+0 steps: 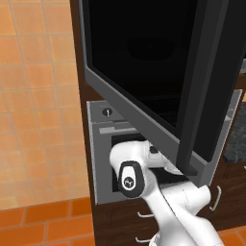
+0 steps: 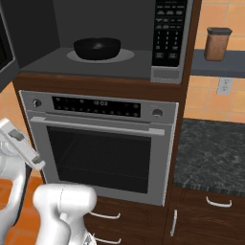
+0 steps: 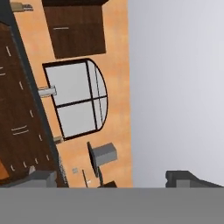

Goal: Open the microwave, place the bowl with waffle inside the microwave, then close the microwave door and turn it on.

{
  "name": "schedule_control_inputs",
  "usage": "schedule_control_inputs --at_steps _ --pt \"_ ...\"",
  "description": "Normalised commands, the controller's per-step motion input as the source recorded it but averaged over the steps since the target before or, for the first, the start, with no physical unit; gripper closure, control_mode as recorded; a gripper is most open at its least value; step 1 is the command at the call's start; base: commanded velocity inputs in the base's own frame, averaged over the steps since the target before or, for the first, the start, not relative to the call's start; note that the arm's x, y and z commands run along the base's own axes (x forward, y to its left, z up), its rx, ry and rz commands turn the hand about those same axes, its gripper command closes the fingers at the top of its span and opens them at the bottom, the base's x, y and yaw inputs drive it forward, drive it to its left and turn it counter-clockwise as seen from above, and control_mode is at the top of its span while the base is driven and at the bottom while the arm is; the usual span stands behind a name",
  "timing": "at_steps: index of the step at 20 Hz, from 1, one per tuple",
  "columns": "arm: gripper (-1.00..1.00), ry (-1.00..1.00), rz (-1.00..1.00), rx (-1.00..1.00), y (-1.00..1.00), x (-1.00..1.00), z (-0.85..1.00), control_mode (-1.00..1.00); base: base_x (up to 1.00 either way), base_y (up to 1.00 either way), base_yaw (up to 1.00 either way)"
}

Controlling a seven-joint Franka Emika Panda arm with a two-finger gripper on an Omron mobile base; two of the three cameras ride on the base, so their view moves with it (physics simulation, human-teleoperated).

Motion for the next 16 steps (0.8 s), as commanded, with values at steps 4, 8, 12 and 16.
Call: schedule_control_inputs --at_steps 4,8,12,16 --pt "-1.0 0.13 0.0 0.0 0.21 0.0 -0.36 -1.0 0.0 0.0 0.0" --pt "-1.0 0.16 0.03 0.0 0.32 0.0 -0.22 -1.0 0.0 0.0 0.0" --pt "-1.0 0.25 0.04 0.01 0.41 -0.01 -0.12 -1.0 0.0 0.0 0.0" --pt "-1.0 0.31 0.04 0.04 0.45 0.0 -0.12 -1.0 0.0 0.0 0.0"
